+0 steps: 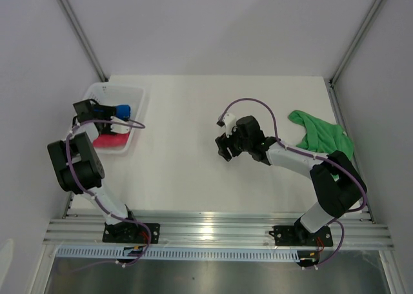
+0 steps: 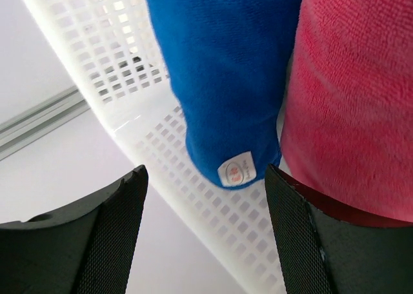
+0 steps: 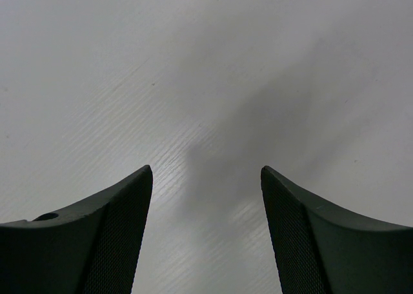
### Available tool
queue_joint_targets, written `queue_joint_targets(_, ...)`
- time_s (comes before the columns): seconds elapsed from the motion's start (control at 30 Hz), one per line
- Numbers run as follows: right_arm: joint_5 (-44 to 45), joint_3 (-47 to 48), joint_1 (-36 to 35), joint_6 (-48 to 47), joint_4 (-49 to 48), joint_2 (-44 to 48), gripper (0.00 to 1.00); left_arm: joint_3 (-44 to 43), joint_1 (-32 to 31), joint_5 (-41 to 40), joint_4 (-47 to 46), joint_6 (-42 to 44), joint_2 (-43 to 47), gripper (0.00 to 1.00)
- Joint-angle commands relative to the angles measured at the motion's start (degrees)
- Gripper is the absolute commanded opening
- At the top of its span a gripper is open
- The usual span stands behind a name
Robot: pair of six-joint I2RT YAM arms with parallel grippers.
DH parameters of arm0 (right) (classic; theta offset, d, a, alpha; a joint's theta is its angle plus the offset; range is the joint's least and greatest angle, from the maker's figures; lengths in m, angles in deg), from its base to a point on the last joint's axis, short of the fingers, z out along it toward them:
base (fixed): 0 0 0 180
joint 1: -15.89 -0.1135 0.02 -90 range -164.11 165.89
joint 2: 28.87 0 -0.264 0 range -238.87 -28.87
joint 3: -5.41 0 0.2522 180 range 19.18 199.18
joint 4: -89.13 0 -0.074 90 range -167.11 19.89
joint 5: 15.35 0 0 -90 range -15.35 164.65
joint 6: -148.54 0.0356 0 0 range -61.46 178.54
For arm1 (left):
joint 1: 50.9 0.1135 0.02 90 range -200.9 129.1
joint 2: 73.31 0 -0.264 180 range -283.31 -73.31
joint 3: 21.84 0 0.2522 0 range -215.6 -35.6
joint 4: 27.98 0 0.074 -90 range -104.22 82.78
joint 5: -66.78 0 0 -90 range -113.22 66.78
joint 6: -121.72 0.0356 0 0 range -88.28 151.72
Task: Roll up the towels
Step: Place the rolled towel into the container
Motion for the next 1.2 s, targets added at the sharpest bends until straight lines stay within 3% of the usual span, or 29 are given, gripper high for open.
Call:
queue_joint_targets(0.0, -0.8, -1.0, -0.2, 0.6, -2.8, 1.4, 0.71, 0.8, 0.7, 3.6, 2.9, 19.1, 5.8, 0.76)
queue_joint_targets(0.2, -1.0, -1.2, -0.2, 0.9, -3.2, 1.0, 0.71, 0.3, 0.7, 5.5, 5.7, 12.1, 9.8, 0.75)
queue_joint_targets(0.4, 1.3, -0.9, -0.1, 2.8, -4.8, 2.5, 0.71, -2.0, 0.1, 9.2, 12.5, -5.8, 13.7, 0.76)
queue_joint_targets(0.5, 5.9, 1.3, 0.6, 5.6, -4.8, 3.9, 0.71, -3.4, -2.0, 8.5, 16.2, -18.2, 16.3, 0.76)
queue_joint_targets(0.53, 7.3, 3.5, 1.0, 6.3, -4.4, 4.1, 0.71, -4.4, -2.6, 7.8, 17.5, -26.4, 16.5, 0.76)
queue_joint_targets(0.6, 12.3, 6.2, 2.8, 8.0, -1.1, 3.8, 0.71, -9.5, -3.9, 7.2, 22.4, -38.9, 15.9, 0.76)
queue_joint_targets(0.73, 19.5, 12.9, 6.6, 9.9, 7.7, 2.5, 0.70, -16.9, -5.7, 5.4, 26.7, -55.6, 14.2, 0.76)
queue_joint_targets(0.83, 21.1, 13.5, 8.8, 11.3, 9.3, 3.5, 0.69, -22.6, -8.1, -5.5, 27.5, -66.5, 9.8, 0.73)
queue_joint_targets(0.87, 21.0, 11.9, 9.0, 11.4, 8.1, 4.2, 0.69, -24.4, -8.6, -11.7, 28.5, -69.4, 7.6, 0.69)
queue_joint_targets(0.93, 19.8, 9.3, 9.0, 11.3, 5.6, 5.9, 0.68, -34.3, -8.6, -16.4, 34.0, -78.6, -0.7, 0.55)
queue_joint_targets(1.0, 18.3, 5.5, 9.0, 11.6, 1.8, 8.4, 0.65, -42.4, -8.7, -20.5, 39.1, -84.2, -10.4, 0.48)
queue_joint_targets(1.03, 16.9, 4.6, 9.0, 11.8, 1.1, 9.1, 0.65, -47.3, -8.8, -21.2, 44.2, -85.7, -13.3, 0.44)
queue_joint_targets(1.17, 16.2, 1.5, 9.0, 12.0, 0.7, 13.2, 0.63, -53.6, -10.4, -25.5, 47.5, -87.5, -21.3, 0.37)
